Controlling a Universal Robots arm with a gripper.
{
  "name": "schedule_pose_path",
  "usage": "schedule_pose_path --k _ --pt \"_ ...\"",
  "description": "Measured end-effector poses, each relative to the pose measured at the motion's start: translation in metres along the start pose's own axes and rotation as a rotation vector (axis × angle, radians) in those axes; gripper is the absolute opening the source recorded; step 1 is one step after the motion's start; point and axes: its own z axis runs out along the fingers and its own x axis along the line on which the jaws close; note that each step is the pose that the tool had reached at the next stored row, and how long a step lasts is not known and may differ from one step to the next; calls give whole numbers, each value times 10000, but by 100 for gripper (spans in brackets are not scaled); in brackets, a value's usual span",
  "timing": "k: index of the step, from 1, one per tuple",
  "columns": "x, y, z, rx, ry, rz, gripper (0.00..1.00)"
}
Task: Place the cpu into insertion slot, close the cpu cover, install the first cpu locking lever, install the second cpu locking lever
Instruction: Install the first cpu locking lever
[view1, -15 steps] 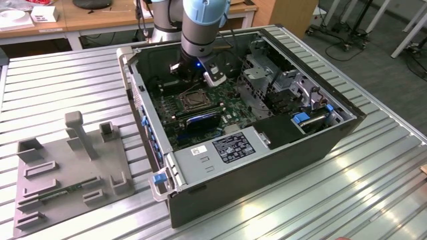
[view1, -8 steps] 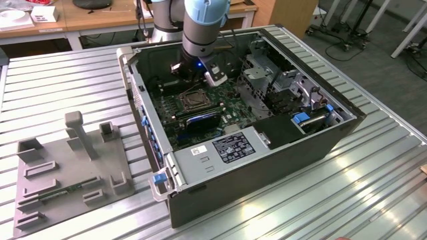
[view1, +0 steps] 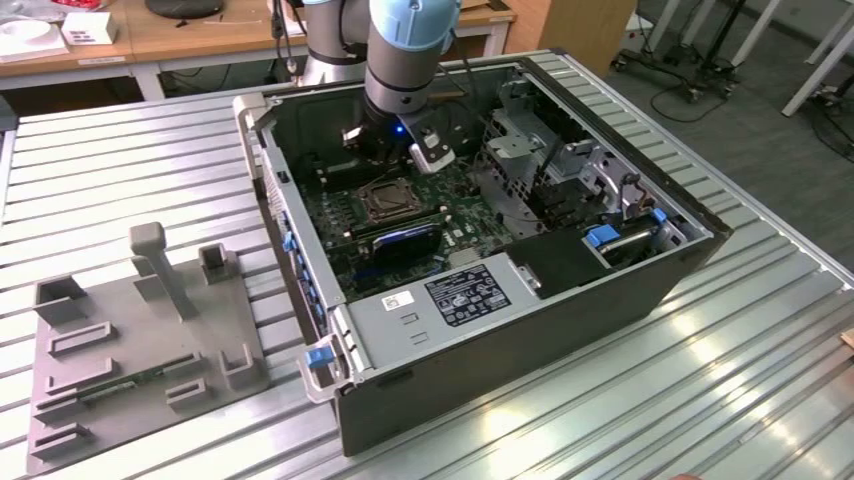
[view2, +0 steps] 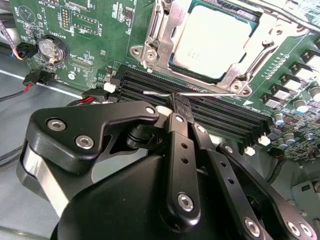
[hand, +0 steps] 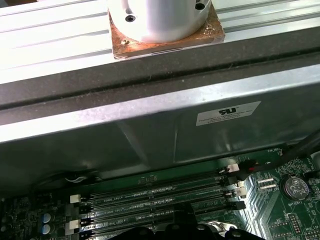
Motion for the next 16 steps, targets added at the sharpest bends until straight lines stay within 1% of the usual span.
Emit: schedule_pose_path --k 16 --pt "7 15 10 3 0 1 10"
